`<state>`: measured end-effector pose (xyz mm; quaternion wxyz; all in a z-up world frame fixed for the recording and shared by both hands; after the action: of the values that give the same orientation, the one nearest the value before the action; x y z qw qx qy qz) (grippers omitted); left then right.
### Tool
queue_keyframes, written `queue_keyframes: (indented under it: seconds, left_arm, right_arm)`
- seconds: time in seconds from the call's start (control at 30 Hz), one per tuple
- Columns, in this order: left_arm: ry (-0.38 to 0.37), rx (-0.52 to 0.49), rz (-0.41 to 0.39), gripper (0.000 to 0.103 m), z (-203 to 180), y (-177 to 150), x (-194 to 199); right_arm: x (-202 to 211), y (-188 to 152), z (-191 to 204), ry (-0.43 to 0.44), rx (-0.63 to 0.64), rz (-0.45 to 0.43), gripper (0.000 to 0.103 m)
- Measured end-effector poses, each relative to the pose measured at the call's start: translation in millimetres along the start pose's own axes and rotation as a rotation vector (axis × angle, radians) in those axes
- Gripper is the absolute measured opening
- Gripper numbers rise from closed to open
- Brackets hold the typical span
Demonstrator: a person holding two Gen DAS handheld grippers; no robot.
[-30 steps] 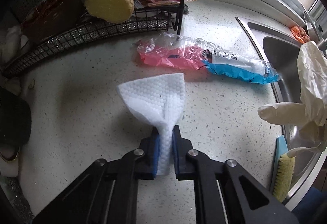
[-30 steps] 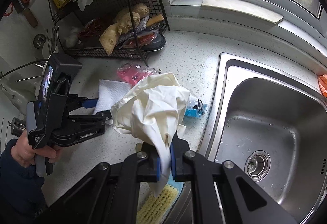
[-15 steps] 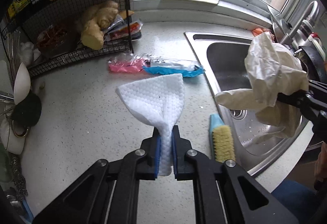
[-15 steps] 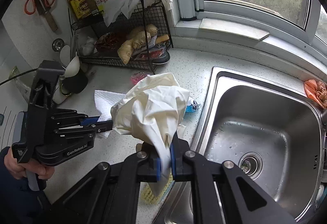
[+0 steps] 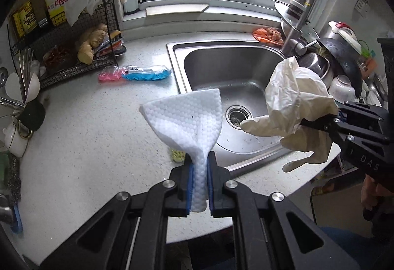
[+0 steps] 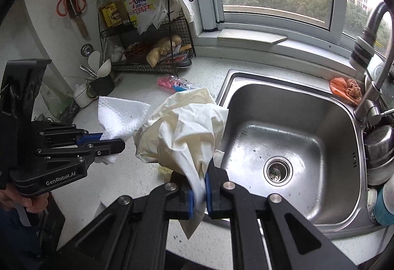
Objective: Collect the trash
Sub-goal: 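Carry the cloth and gloves down over the red bin with both grippers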
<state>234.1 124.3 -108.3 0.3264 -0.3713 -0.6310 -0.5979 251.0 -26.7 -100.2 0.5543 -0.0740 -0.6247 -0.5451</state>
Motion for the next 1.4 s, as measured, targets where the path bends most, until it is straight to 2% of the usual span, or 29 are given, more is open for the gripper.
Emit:
queue_keyframes:
  seconds: [0.2, 0.37, 0.63, 0.8, 0.93, 1.4]
  left_arm:
    - [-0.010, -0.030, 0.011, 0.009, -58, -39, 13]
    - [-0.017, -0.053, 0.033, 0.008, -90, -70, 9]
    - [-0.053, -0.046, 0.104, 0.009, -123, -121, -31]
    - [-0.092, -0.063, 0.168, 0.009, -138, -157, -66]
    - [-0.086, -0.066, 0.207, 0.009, -140, -184, -98]
    - [-0.094, -0.074, 0.346, 0.009, -139, -279, -262]
  right_arm:
    - [32, -44, -14, -0.001, -0.030, 0.000, 0.007]
    - [50, -82, -24, -0.016, -0.031, 0.011, 0.007]
    - [34, -143, -48, -0.047, -0.059, 0.111, 0.007]
    - [10, -177, -53, -0.064, -0.064, 0.167, 0.007]
    - [-19, -205, -62, -0.070, -0.093, 0.219, 0.007]
    - [-146, -299, -95, -0.110, -0.122, 0.344, 0.007]
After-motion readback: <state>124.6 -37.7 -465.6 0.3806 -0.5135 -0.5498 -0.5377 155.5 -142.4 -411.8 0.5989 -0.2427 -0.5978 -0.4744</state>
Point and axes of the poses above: each gripper's, at about its wrist camera, not at the fingertips, and x roughly against the way its jaws point, z to its left, y to its top, the point moved 6 cm from there along -x, roughly the way its jaws point, and after that the axes turned 6 degrees about -x, right-handed, at the moved point
